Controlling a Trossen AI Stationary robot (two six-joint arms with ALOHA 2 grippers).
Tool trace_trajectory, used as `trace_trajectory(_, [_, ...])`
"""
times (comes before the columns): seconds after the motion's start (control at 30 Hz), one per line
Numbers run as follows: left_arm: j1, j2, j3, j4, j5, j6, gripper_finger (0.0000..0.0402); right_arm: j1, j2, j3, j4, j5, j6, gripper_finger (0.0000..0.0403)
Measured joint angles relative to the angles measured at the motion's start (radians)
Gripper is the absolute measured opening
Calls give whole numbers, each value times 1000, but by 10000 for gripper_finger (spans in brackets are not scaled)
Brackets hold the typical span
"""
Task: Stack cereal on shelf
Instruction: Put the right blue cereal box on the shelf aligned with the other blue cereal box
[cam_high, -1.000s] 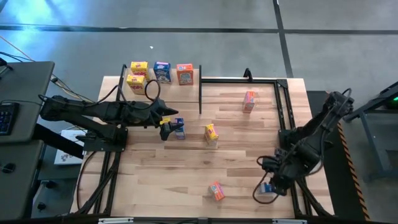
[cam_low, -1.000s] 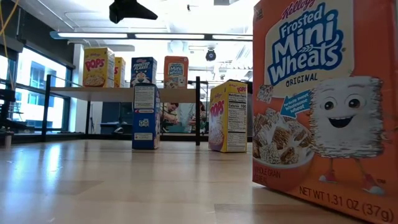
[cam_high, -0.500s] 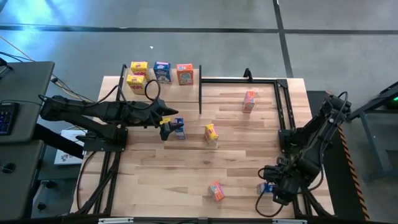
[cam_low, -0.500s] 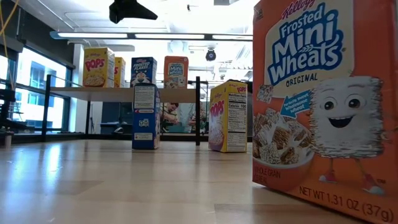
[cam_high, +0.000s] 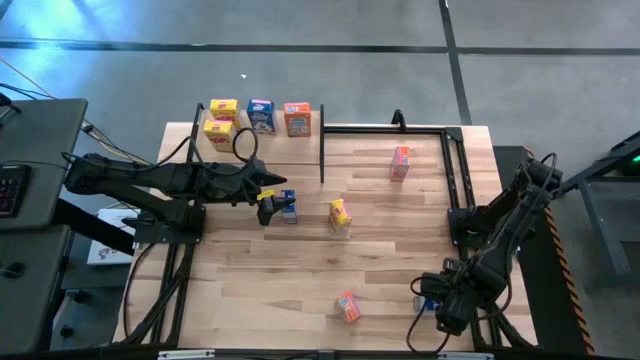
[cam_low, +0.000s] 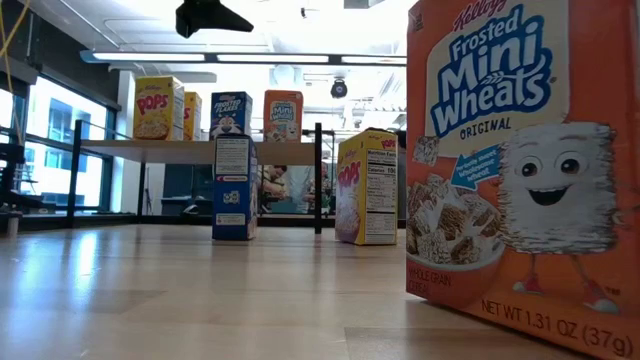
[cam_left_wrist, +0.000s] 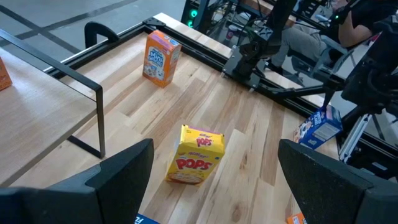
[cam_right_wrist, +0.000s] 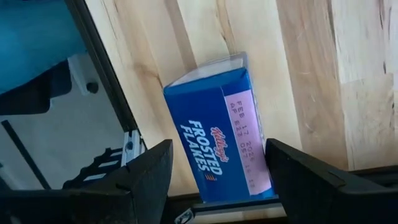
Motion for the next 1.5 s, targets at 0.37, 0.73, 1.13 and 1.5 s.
trace_trajectory(0.37, [0,0,0,0,0,1,335,0,59,0,-8,-6,2,247])
trace_trajectory(0.73, [0,0,0,0,1,3,335,-1,73,0,-17,-2,28,218])
trace_trajectory(1.13, [0,0,0,0,4,2,335,-4,73,0,18,-10,44,124])
trace_trajectory(1.5, [24,0,0,1,132,74,335,-97,72,0,18,-13,1,122])
